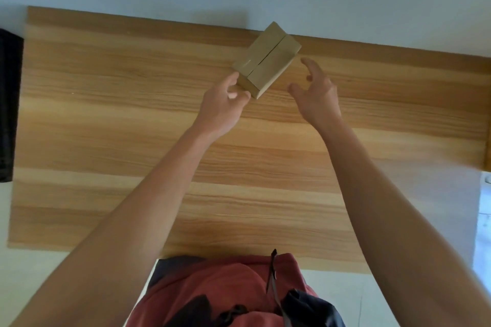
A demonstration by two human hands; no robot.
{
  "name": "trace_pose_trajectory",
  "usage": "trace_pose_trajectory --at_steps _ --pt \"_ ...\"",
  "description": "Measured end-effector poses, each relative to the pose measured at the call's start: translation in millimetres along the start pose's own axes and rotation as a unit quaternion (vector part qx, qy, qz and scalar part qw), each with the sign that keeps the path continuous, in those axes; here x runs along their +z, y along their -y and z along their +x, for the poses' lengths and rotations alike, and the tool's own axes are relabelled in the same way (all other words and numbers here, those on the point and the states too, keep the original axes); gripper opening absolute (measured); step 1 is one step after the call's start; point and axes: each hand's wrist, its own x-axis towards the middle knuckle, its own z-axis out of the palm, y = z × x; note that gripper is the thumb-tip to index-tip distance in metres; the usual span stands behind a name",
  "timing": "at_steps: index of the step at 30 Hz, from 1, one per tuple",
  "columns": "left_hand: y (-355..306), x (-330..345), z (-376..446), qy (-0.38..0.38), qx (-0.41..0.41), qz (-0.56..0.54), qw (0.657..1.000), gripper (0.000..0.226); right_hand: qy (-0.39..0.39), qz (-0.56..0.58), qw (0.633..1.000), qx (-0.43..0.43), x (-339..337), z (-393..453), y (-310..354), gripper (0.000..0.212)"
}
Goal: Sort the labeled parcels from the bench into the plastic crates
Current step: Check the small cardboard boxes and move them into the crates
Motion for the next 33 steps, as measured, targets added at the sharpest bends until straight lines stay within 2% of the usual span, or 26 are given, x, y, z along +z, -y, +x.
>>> trace_pose_trajectory --at_steps 8,13,16,18,20,23,29,33 --pt "-3 9 19 0.005 -0.024 -0.033 0.999 0.069 -0.019 0.021 0.999 -0.046 16 45 8 0.06" --pt "-1 8 21 0.002 -0.011 -0.062 0.998 0.053 -0.036 0.046 0.998 -0.021 20 43 6 0.048" --pt "0 6 14 -0.01 -0.016 -0.074 0.997 0.047 -0.044 0.062 0.997 -0.001 18 30 -1 0.05" --pt "2 4 7 -0.034 -0.029 -0.093 0.995 0.061 -0.04 0.074 0.996 0.014 14 16 -4 0.059" --pt "2 2 -4 -0.056 -0.043 -0.11 0.991 0.07 -0.043 0.083 0.996 0.012 10 0 -6 0.059" --pt "-3 -1 -20 -0.057 -0.034 -0.121 0.99 0.043 -0.064 0.115 0.991 -0.013 6 -27 -4 0.05" --pt "-3 -12 -48 -0.105 0.002 -0.186 0.977 0.027 -0.088 0.217 0.972 -0.004 3 -69 4 0.03" --pt "0 -20 -66 -0.146 0.003 -0.214 0.966 0.011 -0.081 0.249 0.965 0.002 6 -90 14 0.046"
